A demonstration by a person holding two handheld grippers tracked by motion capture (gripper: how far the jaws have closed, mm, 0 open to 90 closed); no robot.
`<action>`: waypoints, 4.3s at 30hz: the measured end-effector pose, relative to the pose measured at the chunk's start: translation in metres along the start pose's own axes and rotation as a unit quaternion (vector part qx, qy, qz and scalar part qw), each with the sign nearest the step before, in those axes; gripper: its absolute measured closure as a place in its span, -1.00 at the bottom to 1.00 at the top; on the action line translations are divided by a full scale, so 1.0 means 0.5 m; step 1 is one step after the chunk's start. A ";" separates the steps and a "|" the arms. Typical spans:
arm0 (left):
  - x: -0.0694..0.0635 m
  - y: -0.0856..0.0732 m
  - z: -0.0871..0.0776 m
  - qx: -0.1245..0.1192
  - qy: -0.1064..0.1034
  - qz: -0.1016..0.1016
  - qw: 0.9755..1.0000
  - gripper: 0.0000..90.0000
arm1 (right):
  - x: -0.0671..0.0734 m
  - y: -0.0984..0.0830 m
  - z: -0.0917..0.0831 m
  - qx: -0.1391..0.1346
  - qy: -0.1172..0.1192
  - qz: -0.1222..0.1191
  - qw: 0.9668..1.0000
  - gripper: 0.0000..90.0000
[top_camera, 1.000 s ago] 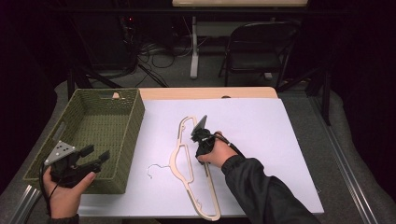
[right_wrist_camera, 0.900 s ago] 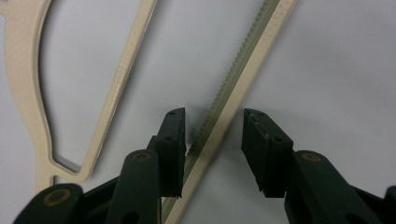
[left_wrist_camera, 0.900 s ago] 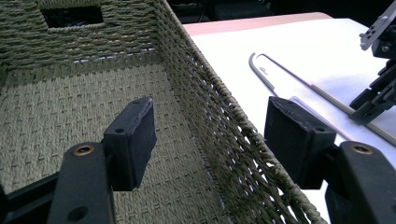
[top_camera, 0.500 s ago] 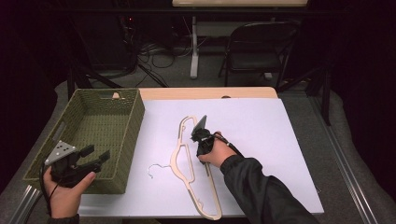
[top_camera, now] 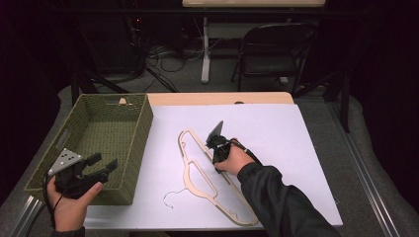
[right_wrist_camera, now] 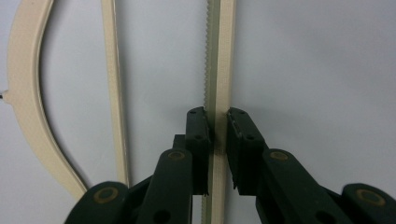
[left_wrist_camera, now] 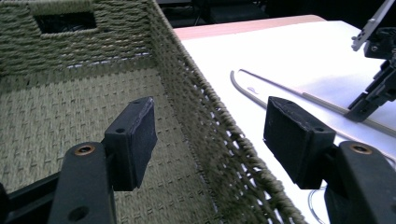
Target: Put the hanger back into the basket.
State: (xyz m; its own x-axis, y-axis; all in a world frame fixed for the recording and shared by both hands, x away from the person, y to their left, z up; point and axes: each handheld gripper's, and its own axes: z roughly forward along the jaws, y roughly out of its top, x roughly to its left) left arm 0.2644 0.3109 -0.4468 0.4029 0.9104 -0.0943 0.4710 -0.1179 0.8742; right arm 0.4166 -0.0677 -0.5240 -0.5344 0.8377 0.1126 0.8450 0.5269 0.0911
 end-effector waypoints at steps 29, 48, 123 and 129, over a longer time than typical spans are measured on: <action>-0.213 -0.015 0.124 0.068 -0.159 0.083 0.982 -0.22 | -0.027 -0.053 -0.072 -0.025 0.032 -0.088 0.995 0.77; -0.257 -0.071 0.314 0.170 -0.225 0.033 0.959 -0.18 | -0.027 -0.078 -0.093 -0.075 0.018 -0.112 0.991 0.77; -0.250 -0.065 0.327 0.183 -0.257 -0.053 0.947 0.50 | -0.025 -0.093 -0.042 -0.133 0.028 -0.112 0.984 0.75; -0.248 -0.064 0.336 0.177 -0.258 -0.063 0.948 0.45 | -0.023 -0.098 -0.053 -0.142 0.027 -0.124 0.982 0.75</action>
State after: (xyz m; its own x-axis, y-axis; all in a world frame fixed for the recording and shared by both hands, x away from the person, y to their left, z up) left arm 0.3313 0.1353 -0.5433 0.6130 0.6220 -0.4873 0.7380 -0.2305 0.6342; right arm 0.3809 -0.1068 -0.5036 -0.7302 0.6754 0.1028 0.6534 0.6465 0.3938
